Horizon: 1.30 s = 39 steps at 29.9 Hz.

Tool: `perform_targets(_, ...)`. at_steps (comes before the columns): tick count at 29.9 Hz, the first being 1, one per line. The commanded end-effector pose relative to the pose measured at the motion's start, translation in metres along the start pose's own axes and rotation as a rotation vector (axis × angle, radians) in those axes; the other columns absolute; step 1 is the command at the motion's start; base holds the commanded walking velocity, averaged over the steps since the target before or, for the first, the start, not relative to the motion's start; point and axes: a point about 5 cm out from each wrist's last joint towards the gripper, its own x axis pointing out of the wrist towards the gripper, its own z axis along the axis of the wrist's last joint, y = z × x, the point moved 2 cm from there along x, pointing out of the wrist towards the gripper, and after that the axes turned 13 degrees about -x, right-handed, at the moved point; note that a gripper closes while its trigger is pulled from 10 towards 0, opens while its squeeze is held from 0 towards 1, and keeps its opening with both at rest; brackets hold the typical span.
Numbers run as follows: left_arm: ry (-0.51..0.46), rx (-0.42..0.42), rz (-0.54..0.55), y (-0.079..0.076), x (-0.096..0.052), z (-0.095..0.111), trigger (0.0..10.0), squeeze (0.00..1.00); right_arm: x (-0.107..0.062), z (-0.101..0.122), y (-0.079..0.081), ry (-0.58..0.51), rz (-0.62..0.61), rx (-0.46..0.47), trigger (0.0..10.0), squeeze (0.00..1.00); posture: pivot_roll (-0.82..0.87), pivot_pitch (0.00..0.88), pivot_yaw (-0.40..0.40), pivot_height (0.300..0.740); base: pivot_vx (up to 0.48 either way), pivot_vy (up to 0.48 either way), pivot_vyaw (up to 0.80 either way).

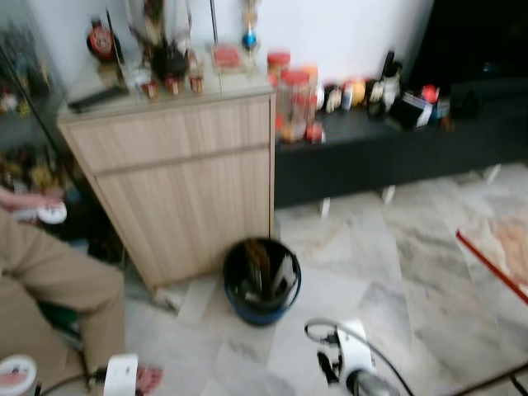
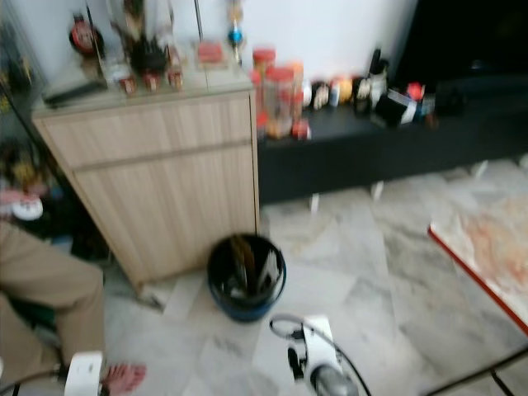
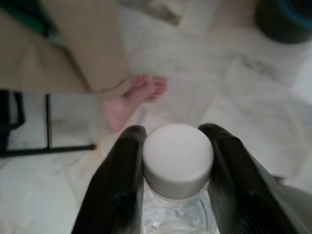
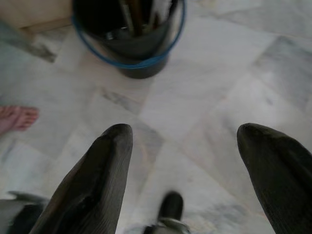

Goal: Picking trash to rubbish bin

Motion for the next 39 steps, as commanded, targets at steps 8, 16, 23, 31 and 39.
perform_targets(8,-0.036,0.016,-0.035,-0.01,0.005,0.02,10.0,0.0,0.001,0.007,-0.006,-0.014,-0.02,0.034,10.0,0.0,0.09,0.0,0.066,0.74,0.315,0.0,0.0)
perform_targets(16,-0.049,0.011,-0.038,-0.012,0.006,0.026,10.0,0.0,0.0,0.002,-0.005,-0.003,-0.021,0.037,10.0,0.0,0.09,0.0,0.062,0.74,0.314,0.0,0.0)
perform_targets(23,-0.021,-0.024,-0.001,-0.002,0.002,0.01,10.0,0.0,-0.001,-0.005,-0.002,0.017,-0.011,0.034,10.0,0.0,0.13,0.0,0.047,0.74,0.349,0.0,-0.14)
perform_targets(31,-0.014,-0.03,0.023,0.008,0.001,0.006,10.0,0.0,0.0,0.001,0.004,-0.001,-0.003,0.034,10.0,0.0,0.14,0.0,0.051,0.74,0.329,0.0,-0.1)
perform_targets(39,-0.02,-0.031,0.02,0.006,0.002,0.009,10.0,0.0,0.0,0.0,0.006,0.003,0.007,0.023,10.0,0.0,0.13,0.0,0.053,0.74,0.33,0.0,0.0)
